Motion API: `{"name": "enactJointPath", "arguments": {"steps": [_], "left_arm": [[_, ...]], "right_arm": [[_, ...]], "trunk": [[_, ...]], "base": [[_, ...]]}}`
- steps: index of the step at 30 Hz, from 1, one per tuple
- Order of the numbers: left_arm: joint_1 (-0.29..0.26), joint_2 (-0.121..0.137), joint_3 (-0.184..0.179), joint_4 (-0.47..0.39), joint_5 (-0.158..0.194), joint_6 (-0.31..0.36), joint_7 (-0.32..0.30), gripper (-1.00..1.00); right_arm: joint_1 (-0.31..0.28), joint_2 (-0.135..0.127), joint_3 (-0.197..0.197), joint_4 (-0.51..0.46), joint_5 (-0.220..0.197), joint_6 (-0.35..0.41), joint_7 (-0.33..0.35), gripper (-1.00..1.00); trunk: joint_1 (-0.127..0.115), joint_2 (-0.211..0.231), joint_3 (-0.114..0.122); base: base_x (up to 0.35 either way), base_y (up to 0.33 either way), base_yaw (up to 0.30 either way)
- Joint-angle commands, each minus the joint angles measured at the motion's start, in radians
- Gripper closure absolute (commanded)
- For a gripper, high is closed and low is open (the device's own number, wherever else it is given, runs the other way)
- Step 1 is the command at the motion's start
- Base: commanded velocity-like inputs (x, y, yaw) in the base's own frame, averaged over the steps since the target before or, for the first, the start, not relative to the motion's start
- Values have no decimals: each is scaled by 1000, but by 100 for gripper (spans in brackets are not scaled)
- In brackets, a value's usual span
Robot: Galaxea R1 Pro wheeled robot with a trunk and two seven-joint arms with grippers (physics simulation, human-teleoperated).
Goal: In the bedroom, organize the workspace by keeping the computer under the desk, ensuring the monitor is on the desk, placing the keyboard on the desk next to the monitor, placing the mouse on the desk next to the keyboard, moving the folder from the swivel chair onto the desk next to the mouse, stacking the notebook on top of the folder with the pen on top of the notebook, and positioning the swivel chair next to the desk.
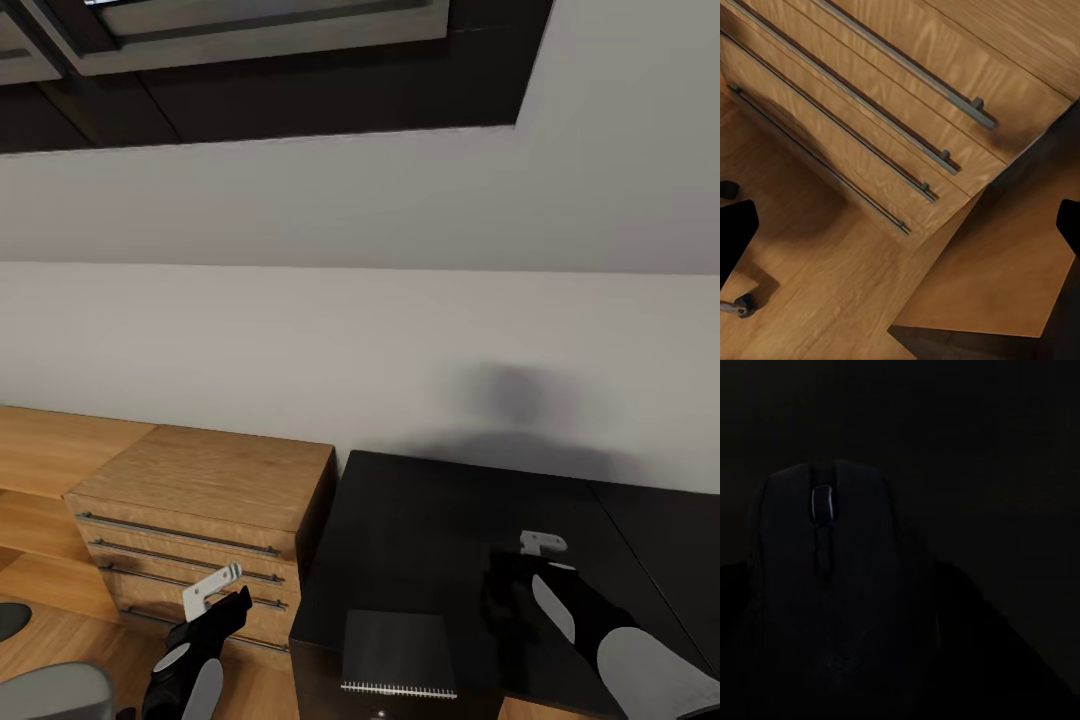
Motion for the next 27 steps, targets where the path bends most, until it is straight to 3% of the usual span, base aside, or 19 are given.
{"name": "enactJointPath", "arguments": {"steps": [1, 5, 11, 14, 27], "left_arm": [[-1, 0, -1, -1, 9, 2, 8, -100], [-1, 0, -1, -1, 8, 2, 8, -100], [-1, 0, -2, -1, 7, 2, 8, -100], [-1, 0, -2, -1, 7, 3, 8, -100], [-1, 0, -3, 6, 6, 4, 8, -100]], "right_arm": [[0, -2, 8, -4, -12, 4, -8, 100], [0, -3, -1, -19, -12, -7, -9, 100], [1, -5, -62, -50, -12, -15, -10, 100], [1, -5, -74, -53, -12, -16, -10, 100], [1, -4, -90, -105, -12, -16, -16, 100]], "trunk": [[-4, 6, 2], [-19, 34, 14], [-42, 76, 33], [-54, 97, 43], [-103, 188, 83]], "base": [[0, 0, 0], [0, 0, 0], [0, 0, 0], [-40, 0, 0], [-292, 0, 0]]}}
